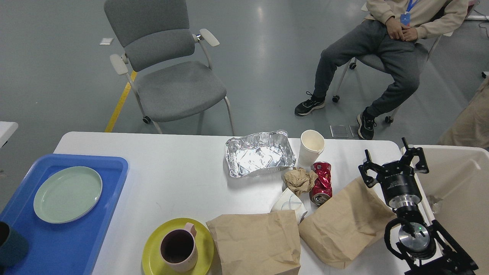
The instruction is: Tidy desktop
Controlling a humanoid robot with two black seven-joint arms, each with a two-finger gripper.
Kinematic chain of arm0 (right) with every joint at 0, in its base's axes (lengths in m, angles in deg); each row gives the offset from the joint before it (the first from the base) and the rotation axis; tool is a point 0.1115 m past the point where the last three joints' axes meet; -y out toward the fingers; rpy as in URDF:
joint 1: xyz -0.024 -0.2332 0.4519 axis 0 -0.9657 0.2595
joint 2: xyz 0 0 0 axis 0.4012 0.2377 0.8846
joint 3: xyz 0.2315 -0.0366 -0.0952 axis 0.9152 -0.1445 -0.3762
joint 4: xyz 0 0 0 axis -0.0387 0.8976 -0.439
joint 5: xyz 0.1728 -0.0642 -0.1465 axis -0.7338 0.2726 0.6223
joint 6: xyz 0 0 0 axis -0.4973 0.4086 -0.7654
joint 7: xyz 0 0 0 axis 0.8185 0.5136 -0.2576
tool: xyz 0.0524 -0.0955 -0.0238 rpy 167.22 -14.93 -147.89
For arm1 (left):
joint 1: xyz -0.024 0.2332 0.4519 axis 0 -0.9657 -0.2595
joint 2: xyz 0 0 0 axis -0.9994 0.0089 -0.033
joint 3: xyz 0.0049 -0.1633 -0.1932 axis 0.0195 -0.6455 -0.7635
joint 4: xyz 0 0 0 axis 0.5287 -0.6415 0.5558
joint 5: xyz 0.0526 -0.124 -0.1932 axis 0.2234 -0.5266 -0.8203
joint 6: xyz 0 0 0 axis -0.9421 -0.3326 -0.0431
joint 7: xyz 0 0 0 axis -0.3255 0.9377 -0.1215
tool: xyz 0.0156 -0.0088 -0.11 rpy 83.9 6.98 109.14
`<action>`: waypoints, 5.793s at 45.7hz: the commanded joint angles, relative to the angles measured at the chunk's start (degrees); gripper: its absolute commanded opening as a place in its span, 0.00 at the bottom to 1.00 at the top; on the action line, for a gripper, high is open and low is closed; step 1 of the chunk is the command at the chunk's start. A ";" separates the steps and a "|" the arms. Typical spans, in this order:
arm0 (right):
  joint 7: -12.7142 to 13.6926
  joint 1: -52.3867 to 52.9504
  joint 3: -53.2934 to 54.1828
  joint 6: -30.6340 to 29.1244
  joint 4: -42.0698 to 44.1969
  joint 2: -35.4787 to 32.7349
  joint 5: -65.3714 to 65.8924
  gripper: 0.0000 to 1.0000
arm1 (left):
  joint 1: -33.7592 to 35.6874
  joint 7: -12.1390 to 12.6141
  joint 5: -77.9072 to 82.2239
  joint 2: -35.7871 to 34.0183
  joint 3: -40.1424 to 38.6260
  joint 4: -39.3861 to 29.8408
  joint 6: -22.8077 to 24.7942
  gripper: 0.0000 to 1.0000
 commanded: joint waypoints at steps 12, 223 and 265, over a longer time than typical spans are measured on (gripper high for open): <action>0.00 0.00 -0.01 0.00 -0.01 0.04 0.00 1.00 | -0.16 -0.37 -4.10 -0.45 -2.38 0.03 -0.18 0.71; 0.00 0.00 -0.01 0.00 -0.01 0.04 0.00 1.00 | 40.36 8.33 -54.73 54.74 36.03 -50.51 -20.83 0.22; 0.00 0.00 -0.01 0.00 0.07 0.04 0.00 1.00 | 57.48 8.24 -52.37 51.67 41.21 -59.64 -10.91 0.00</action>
